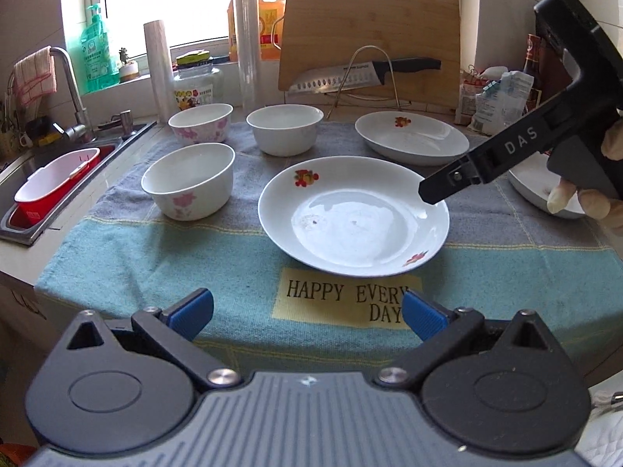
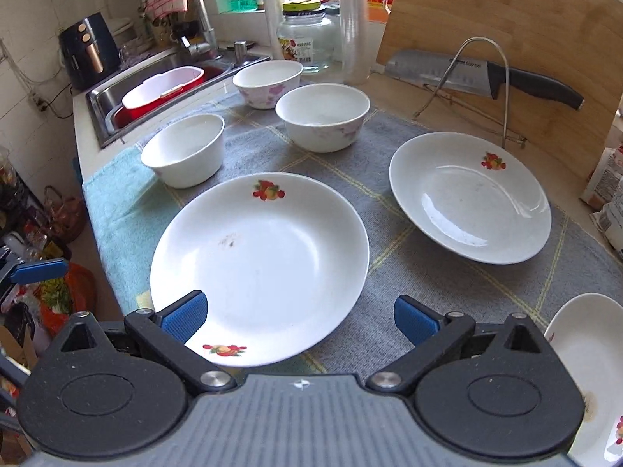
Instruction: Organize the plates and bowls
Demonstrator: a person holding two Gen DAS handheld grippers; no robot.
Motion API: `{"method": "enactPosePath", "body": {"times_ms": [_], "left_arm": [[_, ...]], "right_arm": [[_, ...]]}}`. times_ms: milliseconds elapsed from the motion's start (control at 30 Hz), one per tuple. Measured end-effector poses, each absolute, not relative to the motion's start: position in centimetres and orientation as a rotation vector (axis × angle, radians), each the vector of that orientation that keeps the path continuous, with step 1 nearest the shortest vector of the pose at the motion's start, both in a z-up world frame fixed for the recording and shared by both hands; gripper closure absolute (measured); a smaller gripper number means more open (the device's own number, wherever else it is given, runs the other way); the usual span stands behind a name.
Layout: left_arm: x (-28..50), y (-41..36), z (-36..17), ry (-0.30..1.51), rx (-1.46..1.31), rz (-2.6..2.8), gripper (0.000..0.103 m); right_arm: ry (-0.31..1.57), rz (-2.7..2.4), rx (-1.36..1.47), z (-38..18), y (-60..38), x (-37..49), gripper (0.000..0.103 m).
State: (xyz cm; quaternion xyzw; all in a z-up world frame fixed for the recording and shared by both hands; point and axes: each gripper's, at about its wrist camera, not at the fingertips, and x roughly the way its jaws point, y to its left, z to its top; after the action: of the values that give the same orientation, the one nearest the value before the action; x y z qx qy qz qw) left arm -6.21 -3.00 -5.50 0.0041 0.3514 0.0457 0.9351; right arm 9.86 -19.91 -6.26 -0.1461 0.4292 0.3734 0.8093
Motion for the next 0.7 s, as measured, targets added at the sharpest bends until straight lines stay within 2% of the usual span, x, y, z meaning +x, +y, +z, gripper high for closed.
{"method": "enactPosePath", "body": {"times_ms": [333,700], "left_arm": [[-2.6,-5.8,-7.4,0.860,0.033,0.065,0.001],[-0.6,-5.3,-8.0,0.905,0.066,0.016,0.001]], "right_arm": [[0.949,0.871,-0.309,-8.9,-21.8,12.5,0.000],[0.997,0.898,-0.335,-10.4,-20.5,13.3,0.000]]}}
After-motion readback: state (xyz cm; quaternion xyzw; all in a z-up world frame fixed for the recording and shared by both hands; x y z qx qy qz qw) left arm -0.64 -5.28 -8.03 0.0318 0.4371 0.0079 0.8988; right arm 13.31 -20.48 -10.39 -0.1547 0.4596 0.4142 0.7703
